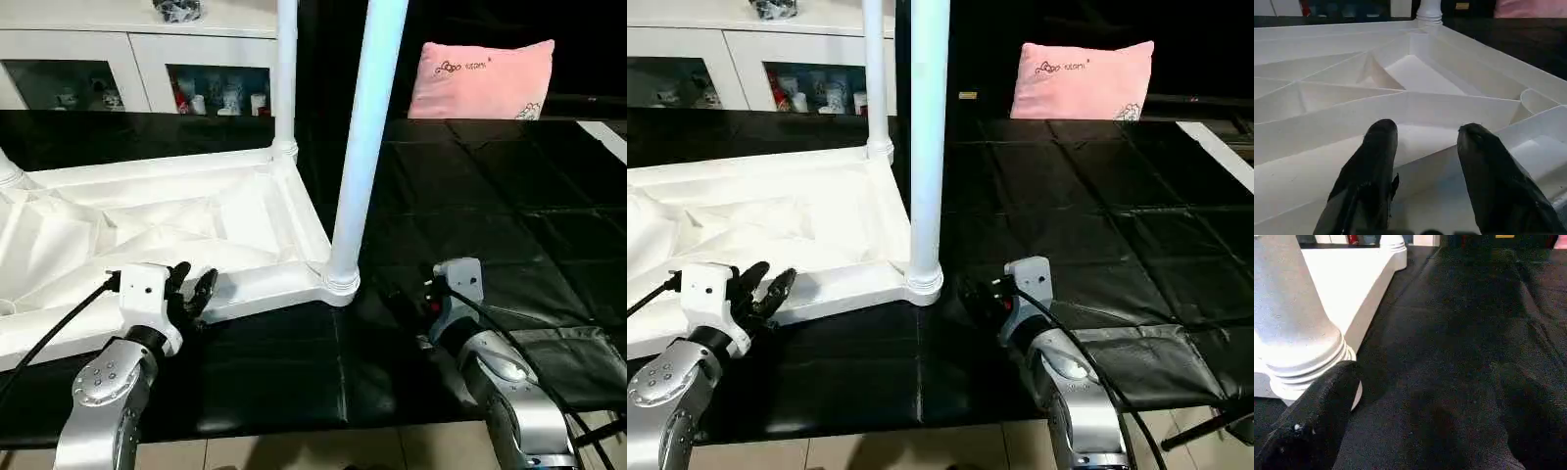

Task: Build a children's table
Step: Rotate leg to tighten

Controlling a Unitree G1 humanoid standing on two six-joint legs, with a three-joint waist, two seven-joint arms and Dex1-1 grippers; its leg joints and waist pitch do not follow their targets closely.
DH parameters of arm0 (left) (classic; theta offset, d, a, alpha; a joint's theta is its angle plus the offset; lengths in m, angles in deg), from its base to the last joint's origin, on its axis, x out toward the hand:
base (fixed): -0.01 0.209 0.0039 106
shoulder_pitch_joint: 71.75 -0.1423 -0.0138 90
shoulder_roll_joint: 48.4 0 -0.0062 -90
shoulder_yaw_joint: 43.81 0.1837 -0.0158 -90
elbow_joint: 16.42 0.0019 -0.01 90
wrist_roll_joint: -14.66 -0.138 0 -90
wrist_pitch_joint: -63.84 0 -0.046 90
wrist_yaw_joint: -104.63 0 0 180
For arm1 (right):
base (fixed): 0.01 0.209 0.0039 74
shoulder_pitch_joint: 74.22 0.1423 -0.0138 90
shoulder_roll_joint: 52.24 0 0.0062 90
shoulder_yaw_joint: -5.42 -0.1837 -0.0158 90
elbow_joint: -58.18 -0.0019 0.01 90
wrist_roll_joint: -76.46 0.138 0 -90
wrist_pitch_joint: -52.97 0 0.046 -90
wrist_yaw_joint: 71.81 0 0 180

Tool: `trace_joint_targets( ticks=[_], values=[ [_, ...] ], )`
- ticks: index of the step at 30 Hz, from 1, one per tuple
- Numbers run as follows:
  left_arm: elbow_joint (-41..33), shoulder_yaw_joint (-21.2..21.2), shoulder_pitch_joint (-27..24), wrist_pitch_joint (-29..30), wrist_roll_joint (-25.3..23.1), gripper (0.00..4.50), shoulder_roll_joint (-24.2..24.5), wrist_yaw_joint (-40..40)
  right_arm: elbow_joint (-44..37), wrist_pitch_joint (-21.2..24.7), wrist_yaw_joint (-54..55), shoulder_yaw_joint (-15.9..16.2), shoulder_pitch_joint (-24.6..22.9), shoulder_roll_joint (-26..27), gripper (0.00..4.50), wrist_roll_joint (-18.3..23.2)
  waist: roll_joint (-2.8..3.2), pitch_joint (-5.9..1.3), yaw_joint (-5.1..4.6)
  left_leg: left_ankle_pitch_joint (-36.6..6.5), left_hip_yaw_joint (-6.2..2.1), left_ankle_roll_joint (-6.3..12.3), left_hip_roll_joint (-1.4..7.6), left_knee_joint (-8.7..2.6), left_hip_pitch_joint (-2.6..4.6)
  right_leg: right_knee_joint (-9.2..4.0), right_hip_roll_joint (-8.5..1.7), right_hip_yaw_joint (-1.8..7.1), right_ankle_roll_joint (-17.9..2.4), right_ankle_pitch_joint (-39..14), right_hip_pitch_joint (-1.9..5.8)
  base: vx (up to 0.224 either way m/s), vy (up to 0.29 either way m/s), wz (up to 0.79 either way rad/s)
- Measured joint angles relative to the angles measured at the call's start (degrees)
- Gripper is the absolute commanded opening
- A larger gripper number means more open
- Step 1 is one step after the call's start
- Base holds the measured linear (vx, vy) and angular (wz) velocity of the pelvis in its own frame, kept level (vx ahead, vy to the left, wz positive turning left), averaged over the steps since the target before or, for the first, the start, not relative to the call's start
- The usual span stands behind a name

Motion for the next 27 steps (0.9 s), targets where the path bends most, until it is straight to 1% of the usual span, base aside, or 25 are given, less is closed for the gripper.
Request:
trace_joint_targets(
  ticks=[7, 8, 9, 10, 11, 12, 13, 14, 15, 16, 17, 18, 20, 23, 25, 27],
  values=[
    [0.0, 0.0, 0.0, 0.0, 0.0, 2.26, 0.0, 0.0, 0.0, 0.0, 0.0, 0.0, 0.0, 0.0, 4.5, 0.0, 0.0, 0.0, 0.0, 0.0, 0.0, 0.0, 0.0, 0.0, 0.0, 0.0, 0.0, 0.0, 0.0, 0.0, 0.0, 0.0, 0.0, 0.0],
    [-0.86, 2.23, 2.71, 6.59, -0.83, 2.26, 1.51, 0.08, -1.82, 2.73, 1.37, -1.33, -0.36, -0.31, 4.5, 0.87, -0.16, 0.27, 0.55, 0.02, -0.04, 0.0, -0.01, 0.11, 0.01, 0.1, 0.0, -0.04, 0.01, 0.01, -0.01, 0.0, 0.0, 0.0],
    [-1.42, 4.97, 7.3, 12.72, -1.51, 2.26, 4.82, 0.48, -2.96, 5.19, 2.9, -3.02, 0.68, -0.72, 4.5, 1.85, -0.24, 0.58, 1.22, 0.06, -0.19, -0.02, 0.1, 0.21, -0.25, 0.2, 0.14, 0.05, 0.01, 0.01, -0.09, 0.0, 0.0, 0.0],
    [-2.88, 5.7, 11.16, 15.65, -1.88, 2.26, 6.08, 0.6, -4.48, 6.21, 4.02, -4.59, 2.13, -0.84, 4.5, 2.6, -0.3, 0.66, 1.28, 0.06, -0.02, -0.02, 0.15, 0.14, -0.26, 0.17, 0.23, 0.3, 0.02, 0.01, -0.12, 0.0, 0.0, 0.0],
    [-5.98, 5.76, 14.04, 16.73, -1.89, 2.26, 6.66, 0.77, -6.97, 6.27, 4.64, -5.71, 3.64, -0.79, 4.5, 3.14, -0.08, 0.5, 1.05, 0.06, 0.06, -0.02, 0.05, 0.11, 0.08, 0.15, 0.25, 0.53, 0.04, 0.04, 0.08, 0.0, 0.0, 0.0],
    [-7.96, 5.76, 14.98, 16.79, -1.88, 2.26, 6.77, 0.86, -8.36, 6.15, 4.9, -6.0, 4.19, -0.75, 4.5, 3.57, 0.1, 0.18, 0.61, 0.06, 0.07, -0.02, 0.01, 0.11, 0.12, 0.11, 0.25, 0.61, 0.06, 0.04, 0.34, 0.0, 0.0, 0.0],
    [-9.13, 5.76, 15.14, 16.77, -1.85, 2.26, 6.78, 0.93, -9.13, 6.11, 4.99, -6.0, 4.11, -0.71, 4.5, 4.0, 0.25, -0.21, 0.2, 0.03, 0.05, -0.01, -0.02, 0.12, 0.33, 0.06, 0.24, 0.61, 0.13, 0.01, 0.56, 0.0, 0.0, 0.0],
    [-9.49, 6.23, 14.92, 16.85, -1.81, 2.26, 6.55, 1.02, -9.18, 6.13, 5.0, -6.0, 3.84, -0.68, 4.5, 4.09, 0.24, -0.33, -0.35, -0.1, 0.12, 0.02, -0.11, 0.03, 0.86, 0.04, 0.22, 0.77, 0.31, -0.11, 0.89, 0.0, 0.0, 0.0],
    [-9.38, 6.55, 14.37, 16.99, -1.8, 2.26, 6.36, 1.02, -8.99, 6.2, 5.0, -6.0, 3.61, -0.68, 4.5, 4.09, 0.15, -0.29, -0.72, -0.19, 0.18, -0.05, -0.1, 0.04, 0.94, 0.04, 0.23, 0.8, 0.35, -0.13, 0.9, 0.0, 0.0, 0.0],
    [-8.86, 6.77, 13.93, 17.24, -1.79, 2.26, 6.17, 1.02, -8.85, 6.26, 5.0, -6.01, 3.25, -0.7, 4.5, 4.09, 0.07, -0.23, -1.1, -0.19, 0.14, -0.05, -0.09, 0.04, 0.82, 0.03, 0.25, 0.79, 0.35, -0.13, 0.79, 0.0, 0.0, 0.0],
    [-8.06, 6.86, 13.52, 17.73, -1.79, 2.26, 6.1, 1.01, -8.65, 6.36, 4.99, -6.0, 2.81, -0.7, 4.5, 4.09, -0.05, -0.18, -1.47, -0.19, 0.11, -0.06, -0.07, 0.04, 0.49, 0.04, 0.29, 0.79, 0.35, -0.13, 0.58, 0.0, 0.0, 0.0],
    [-7.81, 6.86, 13.47, 18.28, -1.78, 2.26, 6.13, 0.98, -8.59, 6.74, 5.0, -6.02, 2.67, -0.71, 4.5, 4.09, -0.09, -0.18, -1.62, -0.18, 0.07, -0.05, -0.07, 0.06, 0.16, 0.04, 0.31, 0.79, 0.35, -0.13, 0.35, 0.0, 0.0, 0.0],
    [-8.01, 6.93, 13.8, 19.55, -1.47, 2.26, 6.67, 1.0, -8.57, 7.38, 5.02, -5.97, 2.7, -0.76, 4.5, 4.16, -0.15, -0.22, -1.61, -0.17, 0.09, -0.05, -0.07, 0.07, -0.3, 0.12, 0.33, 0.91, 0.34, -0.1, -0.1, 0.0, 0.0, 0.0],
    [-8.46, 7.3, 14.28, 21.17, -1.18, 2.26, 8.14, 1.9, -8.58, 8.08, 4.75, -5.88, 2.97, -1.31, 4.5, 4.54, -0.17, -0.23, -1.47, -0.2, 0.12, 0.0, -0.04, 0.06, -0.35, 0.14, 0.53, 1.22, 0.33, -0.1, -0.2, 0.0, 0.0, 0.0],
    [-8.5, 8.89, 14.19, 21.25, -1.12, 2.26, 9.84, 4.22, -8.58, 8.17, 3.62, -5.49, 3.0, -2.5, 4.5, 4.57, -0.18, -0.23, -1.28, -0.21, 0.14, 0.01, -0.02, 0.05, -0.34, 0.13, 0.65, 1.44, 0.35, -0.12, -0.2, 0.0, 0.0, 0.0],
    [-8.39, 10.51, 14.03, 20.97, -1.12, 2.26, 10.56, 6.27, -8.56, 8.13, 2.66, -4.71, 3.01, -3.68, 4.5, 4.3, -0.21, -0.21, -0.99, -0.21, 0.18, 0.02, -0.03, 0.06, -0.3, 0.14, 0.69, 1.54, 0.35, -0.12, -0.21, 0.0, 0.0, 0.0]
  ],
)
